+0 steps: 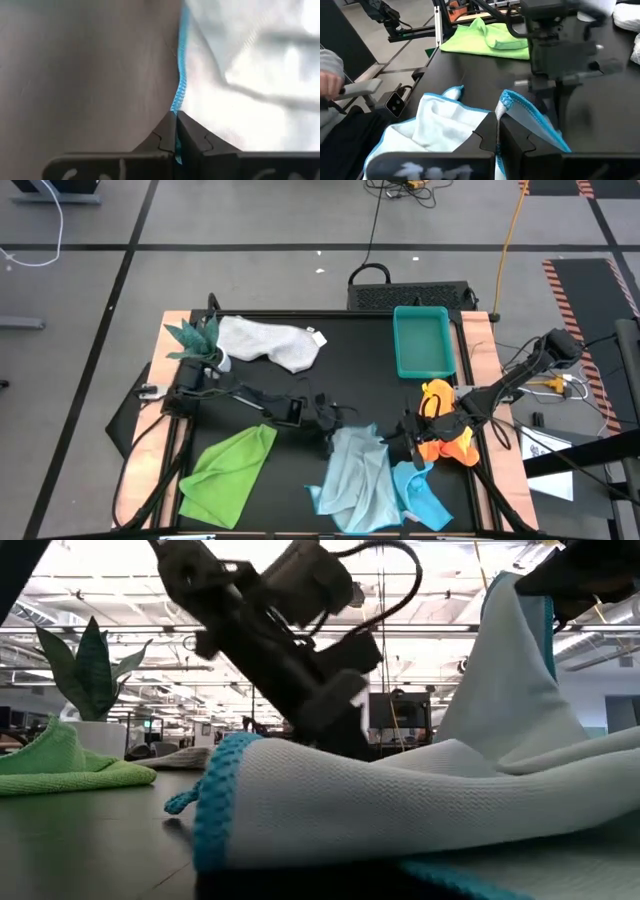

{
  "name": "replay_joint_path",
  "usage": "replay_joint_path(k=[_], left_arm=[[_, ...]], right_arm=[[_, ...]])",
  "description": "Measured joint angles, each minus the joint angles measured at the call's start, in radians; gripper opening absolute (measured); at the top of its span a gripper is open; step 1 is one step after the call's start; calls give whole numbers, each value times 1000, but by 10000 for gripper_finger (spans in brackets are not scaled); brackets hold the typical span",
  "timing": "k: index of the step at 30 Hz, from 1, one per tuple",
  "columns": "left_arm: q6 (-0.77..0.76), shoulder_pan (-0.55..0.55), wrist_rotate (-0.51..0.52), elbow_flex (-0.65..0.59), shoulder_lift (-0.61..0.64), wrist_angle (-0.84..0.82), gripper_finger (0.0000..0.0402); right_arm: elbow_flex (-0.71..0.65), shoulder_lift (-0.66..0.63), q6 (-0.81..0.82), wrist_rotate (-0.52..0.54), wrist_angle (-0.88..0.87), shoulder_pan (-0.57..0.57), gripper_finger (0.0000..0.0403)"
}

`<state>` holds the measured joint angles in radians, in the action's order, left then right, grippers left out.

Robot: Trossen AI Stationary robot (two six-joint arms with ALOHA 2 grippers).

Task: Fold microfiber towels
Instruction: Fold the light blue microfiber cloth

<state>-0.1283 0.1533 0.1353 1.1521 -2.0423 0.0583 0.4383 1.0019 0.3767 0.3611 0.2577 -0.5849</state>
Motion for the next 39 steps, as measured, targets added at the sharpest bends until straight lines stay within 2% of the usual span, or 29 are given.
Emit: replay_joint_path(k=[5,10,15,17,19,21,26,29,33,39], left_arm=[[54,51,185,-2,182,-212,5],[70,136,317,-4,348,-330,4],[94,263,322,0,503,-335,3],[78,328,354,-2,560,-348,5],[62,389,443,-1,610,-317,4],[56,450,588,1,656,-316,3],[62,554,1015,0,711,-357,6],[67,563,1153,0,715,-427,3],[0,538,1175,0,714,-539,7],[-161,503,1102,-7,714,-704,6]], right_arm=[[-1,0,-9,0,29,-6,2],[0,-1,-34,-5,234,-6,3],[0,0,-100,-192,499,-7,2],[0,4,-127,-230,622,-12,2],[1,5,-175,-232,715,-21,2],[1,5,-224,-223,782,-26,2],[1,-26,-326,-33,755,-25,1],[1,-47,-381,124,671,-22,1],[1,-56,-423,317,582,-9,1],[1,-51,-355,348,413,27,1]])
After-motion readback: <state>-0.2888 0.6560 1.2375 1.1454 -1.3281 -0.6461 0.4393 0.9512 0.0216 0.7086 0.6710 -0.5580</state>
